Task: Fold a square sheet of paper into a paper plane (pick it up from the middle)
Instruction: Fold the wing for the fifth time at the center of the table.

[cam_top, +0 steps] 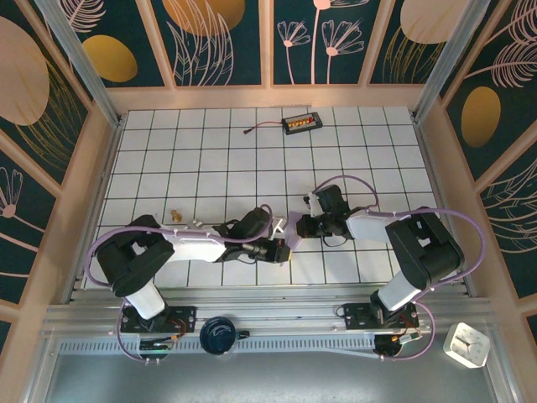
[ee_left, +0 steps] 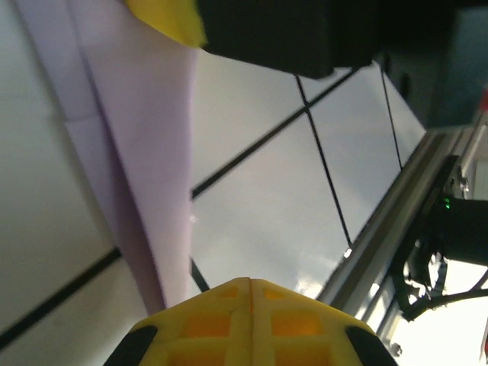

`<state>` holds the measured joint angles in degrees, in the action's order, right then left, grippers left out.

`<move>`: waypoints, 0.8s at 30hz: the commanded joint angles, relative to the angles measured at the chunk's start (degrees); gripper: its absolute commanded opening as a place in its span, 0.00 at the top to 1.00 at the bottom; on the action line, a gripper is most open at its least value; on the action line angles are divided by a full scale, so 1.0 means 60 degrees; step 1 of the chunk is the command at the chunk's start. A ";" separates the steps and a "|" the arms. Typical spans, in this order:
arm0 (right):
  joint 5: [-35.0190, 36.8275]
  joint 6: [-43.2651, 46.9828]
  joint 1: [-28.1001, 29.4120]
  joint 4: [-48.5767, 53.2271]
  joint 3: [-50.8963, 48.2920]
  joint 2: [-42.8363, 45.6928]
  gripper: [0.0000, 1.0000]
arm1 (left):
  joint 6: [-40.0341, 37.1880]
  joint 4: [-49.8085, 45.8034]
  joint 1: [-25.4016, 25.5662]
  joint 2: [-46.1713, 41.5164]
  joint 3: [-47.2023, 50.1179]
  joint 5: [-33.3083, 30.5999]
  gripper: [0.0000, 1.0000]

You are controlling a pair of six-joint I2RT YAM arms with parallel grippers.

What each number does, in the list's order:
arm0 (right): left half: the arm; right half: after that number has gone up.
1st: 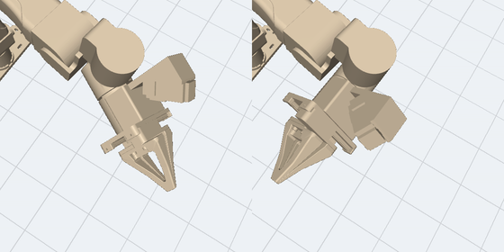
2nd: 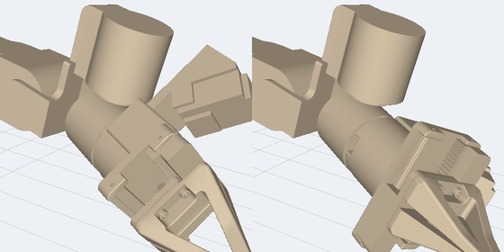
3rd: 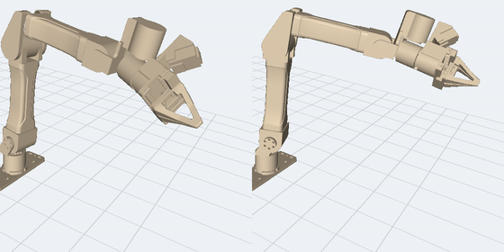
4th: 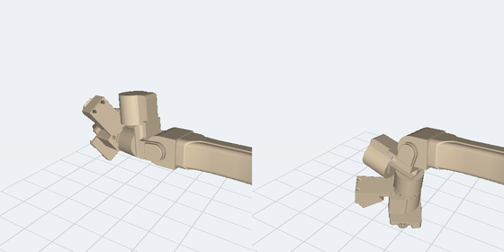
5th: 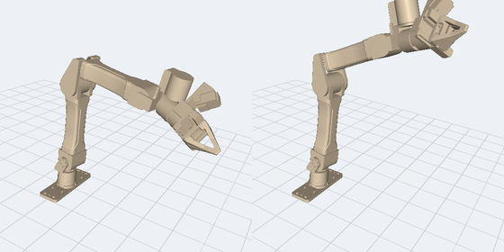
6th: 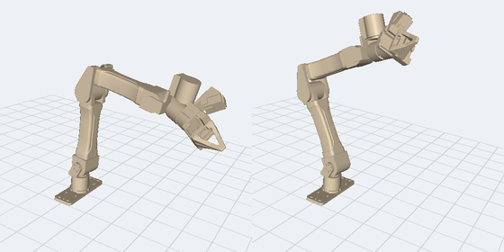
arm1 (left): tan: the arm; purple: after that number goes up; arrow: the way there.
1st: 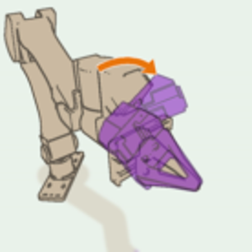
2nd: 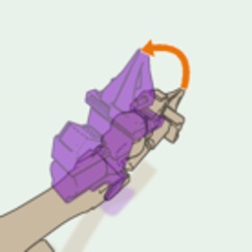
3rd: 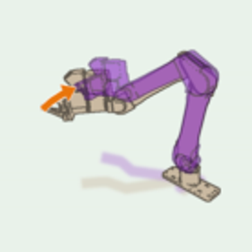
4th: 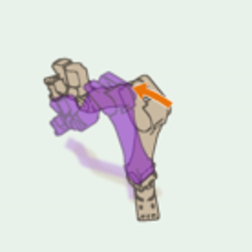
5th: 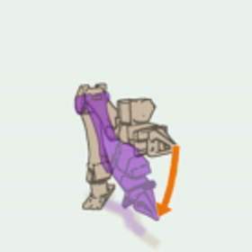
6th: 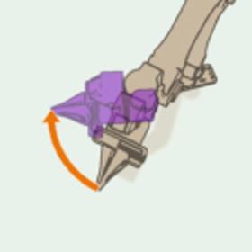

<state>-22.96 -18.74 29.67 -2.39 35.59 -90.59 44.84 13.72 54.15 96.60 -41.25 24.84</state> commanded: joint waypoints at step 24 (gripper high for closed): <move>-0.0217 -0.0227 -0.0071 0.1321 0.0938 0.0794 0.91 | 0.0583 -0.0309 -0.0110 0.0764 0.1044 -0.0288 1.00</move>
<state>-22.70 -18.96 29.67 3.09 39.16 -89.54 46.68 17.89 53.52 100.22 -38.50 24.77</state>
